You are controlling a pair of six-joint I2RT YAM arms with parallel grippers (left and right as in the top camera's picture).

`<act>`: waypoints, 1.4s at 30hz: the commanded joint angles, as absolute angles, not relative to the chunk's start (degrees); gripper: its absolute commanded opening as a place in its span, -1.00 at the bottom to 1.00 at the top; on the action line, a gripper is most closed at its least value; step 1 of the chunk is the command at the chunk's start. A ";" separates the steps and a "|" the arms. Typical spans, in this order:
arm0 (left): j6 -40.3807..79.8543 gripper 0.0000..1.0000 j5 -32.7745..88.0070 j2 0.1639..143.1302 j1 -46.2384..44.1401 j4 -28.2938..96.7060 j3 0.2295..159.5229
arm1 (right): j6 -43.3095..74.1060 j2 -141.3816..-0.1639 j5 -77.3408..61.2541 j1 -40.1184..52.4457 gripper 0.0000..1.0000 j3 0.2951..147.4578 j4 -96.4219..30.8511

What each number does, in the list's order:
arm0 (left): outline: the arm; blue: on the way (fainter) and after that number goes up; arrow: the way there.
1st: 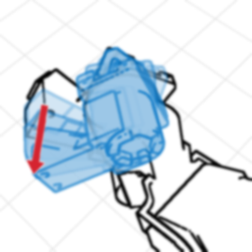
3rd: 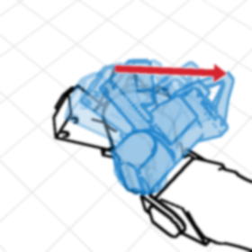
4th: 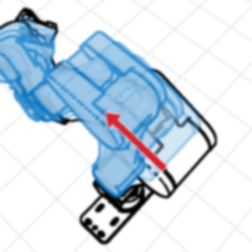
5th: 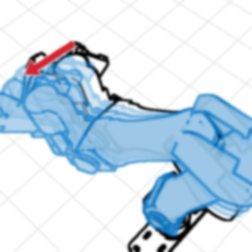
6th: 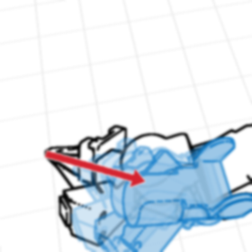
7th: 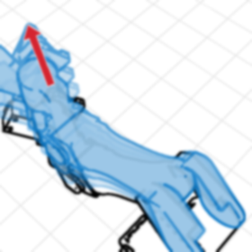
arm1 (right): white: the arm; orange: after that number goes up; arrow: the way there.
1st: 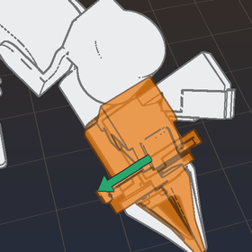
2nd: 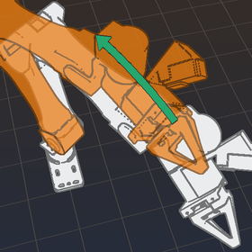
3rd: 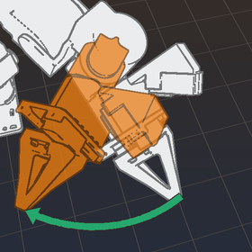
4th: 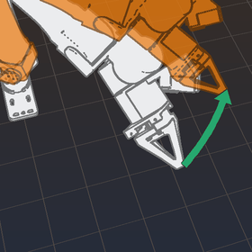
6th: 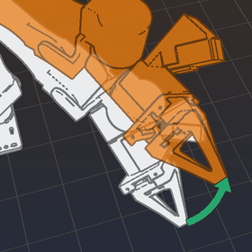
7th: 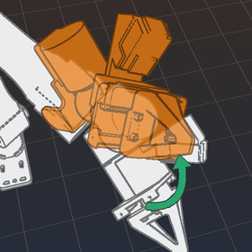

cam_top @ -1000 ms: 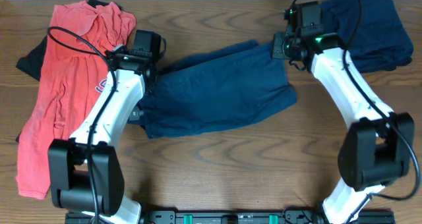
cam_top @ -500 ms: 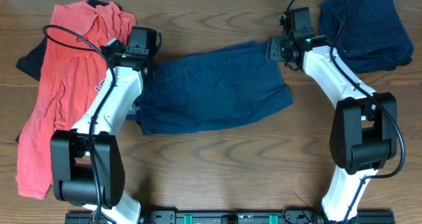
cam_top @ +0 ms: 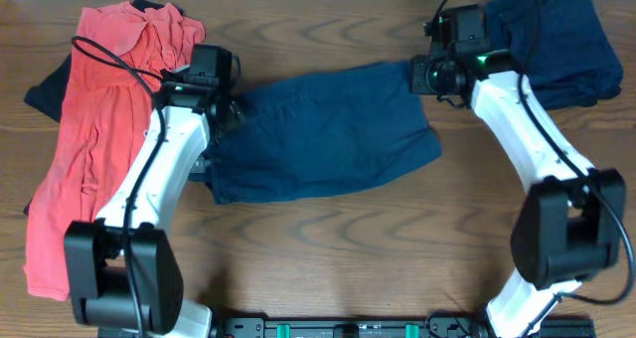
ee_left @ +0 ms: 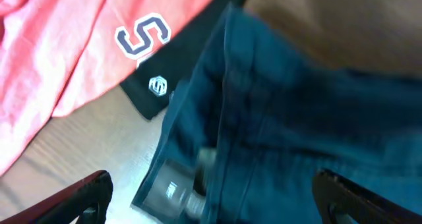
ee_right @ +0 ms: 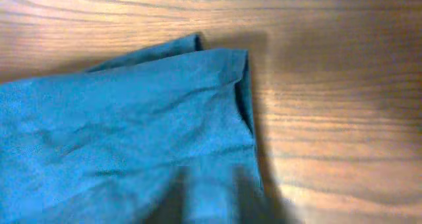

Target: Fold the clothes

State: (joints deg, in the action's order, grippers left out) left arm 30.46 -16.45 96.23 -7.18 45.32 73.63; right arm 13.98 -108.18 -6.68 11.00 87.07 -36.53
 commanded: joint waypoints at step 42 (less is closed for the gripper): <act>4.86 0.96 13.10 109.60 10.33 50.41 73.60 | 9.30 -121.99 -7.94 13.89 -0.97 79.57 -24.86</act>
